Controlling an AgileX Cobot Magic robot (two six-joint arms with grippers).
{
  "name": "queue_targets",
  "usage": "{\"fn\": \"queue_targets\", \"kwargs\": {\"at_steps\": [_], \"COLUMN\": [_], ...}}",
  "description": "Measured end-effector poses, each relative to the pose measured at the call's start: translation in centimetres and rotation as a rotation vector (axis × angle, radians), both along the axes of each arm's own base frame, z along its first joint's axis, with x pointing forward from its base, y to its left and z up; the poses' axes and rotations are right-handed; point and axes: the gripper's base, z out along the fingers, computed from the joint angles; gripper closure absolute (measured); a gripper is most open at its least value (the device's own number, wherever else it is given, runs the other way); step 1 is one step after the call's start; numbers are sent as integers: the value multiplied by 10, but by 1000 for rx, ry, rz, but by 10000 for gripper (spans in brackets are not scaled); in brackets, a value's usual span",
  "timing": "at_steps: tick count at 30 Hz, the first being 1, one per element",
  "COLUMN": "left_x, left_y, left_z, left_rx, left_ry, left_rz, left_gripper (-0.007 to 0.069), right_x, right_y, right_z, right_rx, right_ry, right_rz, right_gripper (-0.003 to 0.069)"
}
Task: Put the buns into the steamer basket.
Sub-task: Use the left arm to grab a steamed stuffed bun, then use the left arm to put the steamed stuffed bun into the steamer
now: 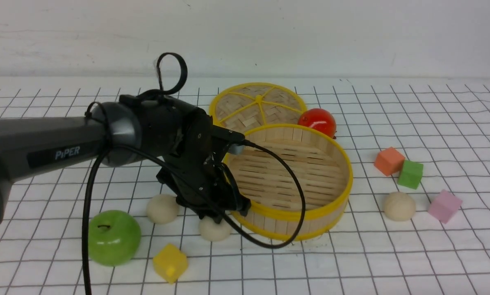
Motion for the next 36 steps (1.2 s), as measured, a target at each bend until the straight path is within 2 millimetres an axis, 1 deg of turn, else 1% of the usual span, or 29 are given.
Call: {"fn": "queue_targets", "kwargs": {"at_steps": [2, 3, 4, 5, 6, 8, 10, 11, 12, 14, 16, 17, 18, 20, 21, 23, 24, 25, 27, 28, 29, 30, 31, 32, 33, 35, 36], "left_x": [-1, -1, -2, -3, -3, -5, -8, -11, -13, -19, -20, -20, -18, -14, -8, 2, 8, 10, 22, 26, 30, 31, 36, 37, 38, 38, 38], "left_y": [0, -1, -1, -1, -1, -1, 0, 1, 1, 3, 3, 3, 0, -3, -10, -18, -23, -24, -33, -35, -37, -38, -41, -42, -42, -43, -43], "left_z": [0, 0, -1, -1, 0, 3, 13, 25, 31, 58, 78, 80, 91, 96, 96, 90, 81, 80, 58, 51, 39, 38, 24, 19, 18, 22, 23], "left_rx": [-6, -10, -14, -15, -18, -25, -42, -65, -75, -122, -159, -164, -197, -222, -260, -291, -305, -309, -308, -301, -286, -285, -267, -261, -261, -268, -268], "left_ry": [11, 19, 27, 37, 44, 50, 49, 35, 24, -32, -80, -84, -123, -146, -166, -179, -179, -184, -177, -174, -159, -157, -130, -121, -119, -118, -116], "left_rz": [6, 10, 13, 14, 15, 17, 23, 28, 27, 22, 15, 15, 3, -10, -28, -42, -51, -51, -68, -75, -86, -87, -95, -97, -97, -97, -97], "left_gripper": [478, 533, 564, 612, 630, 638, 638, 638, 638, 638, 638, 638, 638, 638, 638, 638, 638, 638, 631, 620, 603, 594, 545, 503, 454, 343, 332], "right_x": [0, 0, 0, 0, 0, 0, 0, 0, 0, 0, 0, 0, 0, 0, 0, 0, 0, 0, 0, 0, 0, 0, 0, 0, 0, 0, 0], "right_y": [0, 0, 0, 0, 0, 0, 0, 0, 0, 0, 0, 0, 0, 0, 0, 0, 0, 0, 0, 0, 0, 0, 0, 0, 0, 0, 0], "right_z": [0, 0, 0, 0, 0, 0, 0, 0, 0, 0, 0, 0, 0, 0, 0, 0, 0, 0, 0, 0, 0, 0, 0, 0, 0, 0, 0], "right_rx": [0, 0, 0, 0, 0, 0, 0, 0, 0, 0, 0, 0, 0, 0, 0, 0, 0, 0, 0, 0, 0, 0, 0, 0, 0, 0, 0], "right_ry": [0, 0, 0, 0, 0, 0, 0, 0, 0, 0, 0, 0, 0, 0, 0, 0, 0, 0, 0, 0, 0, 0, 0, 0, 0, 0, 0], "right_rz": [0, 0, 0, 0, 0, 0, 0, 0, 0, 0, 0, 0, 0, 0, 0, 0, 0, 0, 0, 0, 0, 0, 0, 0, 0, 0, 0], "right_gripper": [418, 418, 418, 418, 418, 418, 418, 418, 418, 418, 418, 418, 418, 418, 418, 418, 418, 418, 418, 418, 418, 418, 418, 418, 418, 418, 418]}}
